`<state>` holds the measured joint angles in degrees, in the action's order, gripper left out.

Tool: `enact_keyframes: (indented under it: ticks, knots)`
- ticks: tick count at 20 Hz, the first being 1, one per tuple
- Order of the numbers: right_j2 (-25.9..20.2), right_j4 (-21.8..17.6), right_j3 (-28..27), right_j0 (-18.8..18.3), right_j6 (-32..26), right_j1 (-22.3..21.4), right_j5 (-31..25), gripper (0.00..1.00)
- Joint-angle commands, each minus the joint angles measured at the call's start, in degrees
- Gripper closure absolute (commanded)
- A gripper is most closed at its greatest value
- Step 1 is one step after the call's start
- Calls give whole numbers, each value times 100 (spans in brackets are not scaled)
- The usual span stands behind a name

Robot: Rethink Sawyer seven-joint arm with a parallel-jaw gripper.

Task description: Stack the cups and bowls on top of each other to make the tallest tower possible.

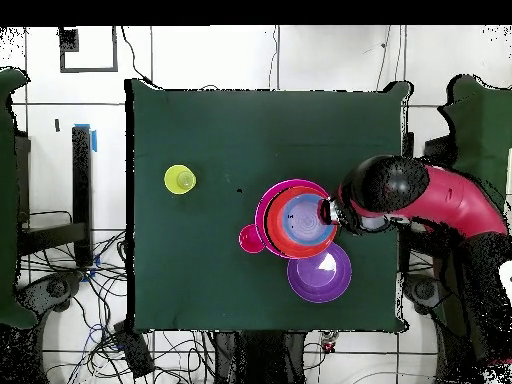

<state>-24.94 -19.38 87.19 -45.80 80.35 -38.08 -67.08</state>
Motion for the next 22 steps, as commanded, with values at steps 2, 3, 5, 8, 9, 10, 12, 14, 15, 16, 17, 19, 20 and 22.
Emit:
enact_keyframes:
  ticks: [2, 3, 5, 8, 9, 10, 12, 14, 15, 16, 17, 19, 20, 22]
  knots:
    - [133, -326, 341, 188, 166, 249, 486, 100]
    - [136, -321, 322, 201, 180, 257, 461, 100]
    - [157, -316, 269, 231, 229, 281, 391, 100]
    - [212, -333, 205, 286, 315, 300, 294, 0]
    - [203, -331, 224, 286, 316, 298, 345, 0]
    - [194, -323, 225, 289, 325, 300, 406, 0]
    - [170, -302, 148, 310, 325, 333, 418, 0]
    - [175, -327, 123, 329, 319, 329, 415, 0]
    - [178, -332, 120, 335, 323, 322, 415, 0]
    - [175, -331, 115, 335, 318, 325, 414, 0]
    - [171, -323, 126, 331, 316, 322, 423, 0]
    - [161, -316, 131, 322, 295, 319, 430, 0]
    - [159, -318, 124, 322, 284, 315, 421, 0]
    - [149, -309, 108, 319, 263, 297, 391, 0]
